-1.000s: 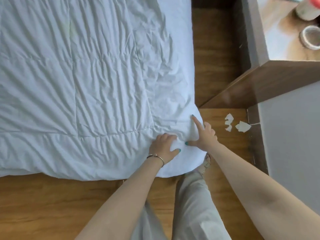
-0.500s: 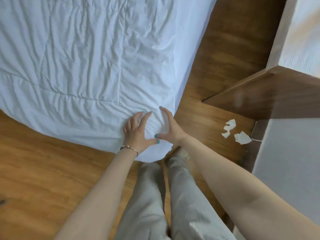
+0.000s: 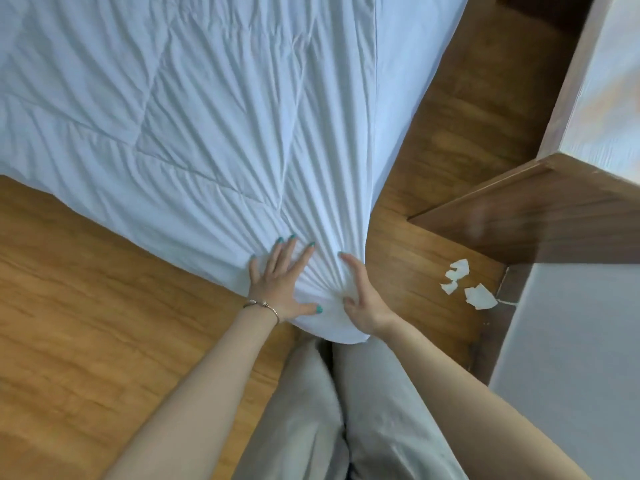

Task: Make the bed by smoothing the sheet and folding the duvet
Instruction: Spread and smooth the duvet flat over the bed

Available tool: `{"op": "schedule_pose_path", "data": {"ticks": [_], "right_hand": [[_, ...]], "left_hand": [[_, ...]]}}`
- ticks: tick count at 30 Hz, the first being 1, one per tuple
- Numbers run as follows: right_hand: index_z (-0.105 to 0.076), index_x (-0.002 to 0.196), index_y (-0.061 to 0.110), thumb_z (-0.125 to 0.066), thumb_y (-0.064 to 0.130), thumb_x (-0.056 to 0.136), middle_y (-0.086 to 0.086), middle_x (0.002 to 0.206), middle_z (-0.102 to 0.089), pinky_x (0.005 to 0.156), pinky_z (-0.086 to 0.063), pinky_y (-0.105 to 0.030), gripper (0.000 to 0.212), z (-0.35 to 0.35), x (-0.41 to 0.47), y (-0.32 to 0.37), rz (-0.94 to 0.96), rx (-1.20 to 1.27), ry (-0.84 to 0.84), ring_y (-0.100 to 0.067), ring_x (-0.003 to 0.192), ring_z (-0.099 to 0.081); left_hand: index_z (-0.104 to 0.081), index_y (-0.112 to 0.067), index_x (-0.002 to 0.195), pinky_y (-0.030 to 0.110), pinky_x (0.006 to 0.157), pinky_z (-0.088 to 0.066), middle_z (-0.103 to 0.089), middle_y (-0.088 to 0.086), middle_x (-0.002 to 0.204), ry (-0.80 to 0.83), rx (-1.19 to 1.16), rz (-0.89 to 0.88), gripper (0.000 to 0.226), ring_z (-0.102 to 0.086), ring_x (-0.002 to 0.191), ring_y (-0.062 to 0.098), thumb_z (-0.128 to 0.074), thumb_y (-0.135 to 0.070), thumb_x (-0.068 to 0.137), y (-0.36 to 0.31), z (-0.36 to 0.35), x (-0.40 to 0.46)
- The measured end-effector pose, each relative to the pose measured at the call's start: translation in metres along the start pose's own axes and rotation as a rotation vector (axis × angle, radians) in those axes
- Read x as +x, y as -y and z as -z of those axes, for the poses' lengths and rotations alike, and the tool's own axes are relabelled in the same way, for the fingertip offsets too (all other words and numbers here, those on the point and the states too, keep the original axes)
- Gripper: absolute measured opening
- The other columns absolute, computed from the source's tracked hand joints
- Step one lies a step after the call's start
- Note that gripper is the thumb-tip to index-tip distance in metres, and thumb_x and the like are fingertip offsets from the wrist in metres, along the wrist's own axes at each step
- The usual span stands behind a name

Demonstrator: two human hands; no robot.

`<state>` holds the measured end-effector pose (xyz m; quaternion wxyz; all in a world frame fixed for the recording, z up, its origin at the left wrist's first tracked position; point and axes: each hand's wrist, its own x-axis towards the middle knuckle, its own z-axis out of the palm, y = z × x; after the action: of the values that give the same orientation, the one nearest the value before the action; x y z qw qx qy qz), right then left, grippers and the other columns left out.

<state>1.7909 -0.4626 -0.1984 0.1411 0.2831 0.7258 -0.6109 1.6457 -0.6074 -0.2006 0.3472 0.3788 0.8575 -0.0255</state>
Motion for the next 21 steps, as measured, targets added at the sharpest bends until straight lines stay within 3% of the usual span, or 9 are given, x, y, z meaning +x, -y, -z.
{"op": "schedule_pose_path", "data": {"ticks": [3,5,7,9,10,15,21], "right_hand": [[-0.024,0.147,0.030,-0.053,-0.009,0.084,0.015,0.152,-0.022,0.111,-0.023,-0.016,0.080,0.013,0.011,0.007,-0.103,0.026,0.016,-0.002,0.139,-0.023],[-0.029,0.149,0.032,-0.059,-0.002,0.086,0.011,0.151,-0.027,0.103,-0.031,-0.020,0.078,0.030,0.016,0.007,-0.233,0.046,0.030,-0.008,0.135,-0.031],[-0.033,0.147,0.034,-0.063,0.004,0.085,0.001,0.142,-0.038,0.087,-0.040,-0.019,0.075,0.048,0.017,0.003,-0.325,-0.009,0.034,-0.010,0.112,-0.048],[-0.033,0.146,0.035,-0.065,0.013,0.086,-0.001,0.123,-0.044,0.075,-0.041,-0.018,0.071,0.064,0.020,0.001,-0.371,-0.131,0.058,-0.006,0.086,-0.049],[-0.032,0.147,0.033,-0.065,0.018,0.088,-0.001,0.120,-0.044,0.077,-0.041,-0.020,0.070,0.072,0.022,0.000,-0.375,-0.190,0.080,-0.006,0.086,-0.048],[-0.037,0.147,0.019,-0.046,0.046,0.098,-0.006,0.139,-0.049,0.101,-0.039,-0.032,0.056,0.124,0.028,0.005,-0.353,-0.438,0.197,-0.022,0.124,-0.049],[-0.041,0.142,0.018,-0.045,0.049,0.097,-0.005,0.140,-0.047,0.102,-0.041,-0.039,0.055,0.186,0.037,0.016,-0.306,-0.793,0.359,-0.024,0.125,-0.047]], "left_hand": [[0.006,-0.049,0.148,0.058,0.113,-0.006,0.019,-0.012,0.158,0.083,-0.107,0.076,0.096,0.019,0.145,0.015,-0.057,-0.069,0.077,-0.010,0.011,0.011],[-0.003,-0.046,0.150,0.056,0.114,-0.009,0.013,-0.008,0.160,0.088,-0.150,0.119,0.084,0.017,0.146,0.019,-0.052,-0.063,0.084,-0.021,0.017,0.020],[-0.006,-0.043,0.150,0.052,0.115,-0.014,0.009,-0.005,0.161,0.077,-0.171,0.158,0.077,0.014,0.147,0.023,-0.049,-0.060,0.088,-0.035,0.018,0.024],[-0.005,-0.042,0.150,0.049,0.116,-0.018,0.010,-0.004,0.161,0.109,-0.162,0.171,0.073,0.014,0.147,0.025,-0.046,-0.057,0.091,-0.053,0.016,0.025],[-0.004,-0.042,0.151,0.048,0.116,-0.019,0.011,-0.003,0.161,0.130,-0.157,0.176,0.073,0.014,0.147,0.025,-0.045,-0.056,0.092,-0.062,0.013,0.025],[-0.006,-0.032,0.152,0.041,0.114,-0.026,0.010,0.001,0.160,0.173,-0.214,0.290,0.074,0.009,0.148,0.024,-0.048,-0.046,0.093,-0.111,0.006,0.030],[-0.028,-0.021,0.147,0.041,0.109,-0.034,-0.024,0.002,0.150,0.192,-0.466,0.418,0.059,-0.026,0.138,0.023,-0.047,-0.039,0.094,-0.163,0.019,0.039]]}}
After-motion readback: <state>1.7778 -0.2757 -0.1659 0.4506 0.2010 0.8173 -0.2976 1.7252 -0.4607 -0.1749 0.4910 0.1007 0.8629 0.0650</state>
